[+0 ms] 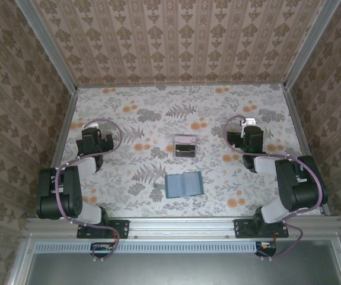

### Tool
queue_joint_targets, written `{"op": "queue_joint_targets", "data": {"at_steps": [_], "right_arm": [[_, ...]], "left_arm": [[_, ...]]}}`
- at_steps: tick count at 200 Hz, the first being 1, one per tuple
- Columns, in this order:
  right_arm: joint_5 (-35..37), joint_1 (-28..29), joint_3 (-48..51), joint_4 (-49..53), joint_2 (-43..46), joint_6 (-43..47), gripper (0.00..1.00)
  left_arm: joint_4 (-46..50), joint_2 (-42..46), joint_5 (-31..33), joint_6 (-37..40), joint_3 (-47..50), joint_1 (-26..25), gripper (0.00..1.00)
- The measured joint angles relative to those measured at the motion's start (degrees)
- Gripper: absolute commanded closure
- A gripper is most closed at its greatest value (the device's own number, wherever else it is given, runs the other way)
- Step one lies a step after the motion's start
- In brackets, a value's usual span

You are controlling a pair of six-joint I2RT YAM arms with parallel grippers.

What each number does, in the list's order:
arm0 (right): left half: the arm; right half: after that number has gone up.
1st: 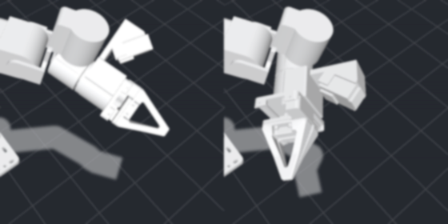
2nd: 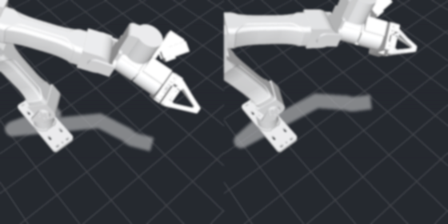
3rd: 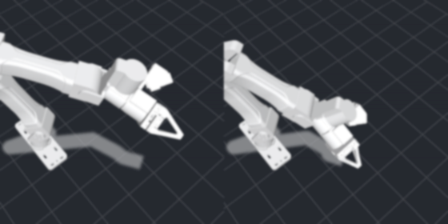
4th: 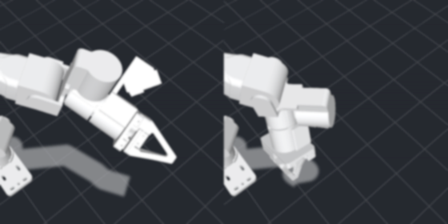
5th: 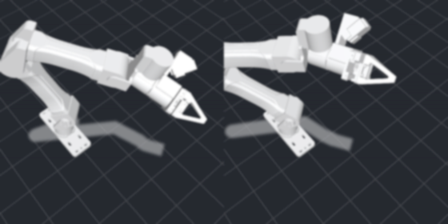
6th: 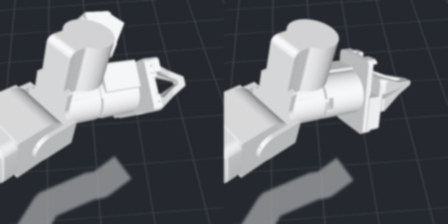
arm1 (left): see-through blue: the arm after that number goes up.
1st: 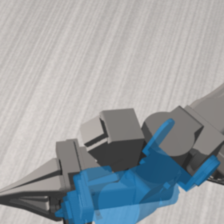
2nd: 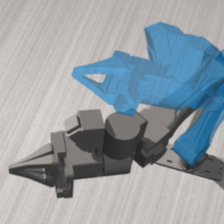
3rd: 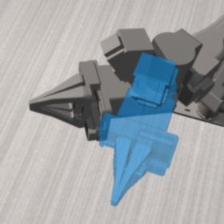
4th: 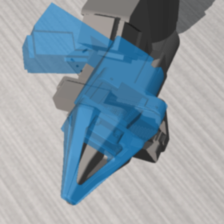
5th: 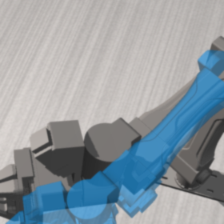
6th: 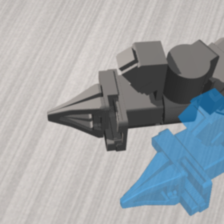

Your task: Take the credit cards out of the card holder

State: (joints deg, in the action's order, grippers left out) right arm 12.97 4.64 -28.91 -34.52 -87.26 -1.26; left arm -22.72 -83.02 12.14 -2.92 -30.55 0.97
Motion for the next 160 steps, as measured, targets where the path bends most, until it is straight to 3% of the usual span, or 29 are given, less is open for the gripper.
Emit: {"op": "queue_joint_targets", "data": {"at_steps": [37,79,130,160], "right_arm": [[-1.6,-1.4,2.5,-5.3,0.4,-0.2,0.00],[-3.1,-2.4,5.7,-10.7,0.1,-0.5,0.00],[-3.4,-2.4,5.7,-12.9,0.1,-0.5,0.00],[-3.6,-2.4,5.7,-13.0,0.1,-0.5,0.00]], "left_arm": [[-3.4,0.0,-4.2,0.3,0.2,1.4,0.00],[-13.6,0.5,-8.6,0.2,6.2,1.8,0.00],[-18.2,0.3,-9.6,0.4,6.5,1.6,0.00],[-26.7,-3.8,-9.7,1.7,9.5,0.0,0.00]]}}
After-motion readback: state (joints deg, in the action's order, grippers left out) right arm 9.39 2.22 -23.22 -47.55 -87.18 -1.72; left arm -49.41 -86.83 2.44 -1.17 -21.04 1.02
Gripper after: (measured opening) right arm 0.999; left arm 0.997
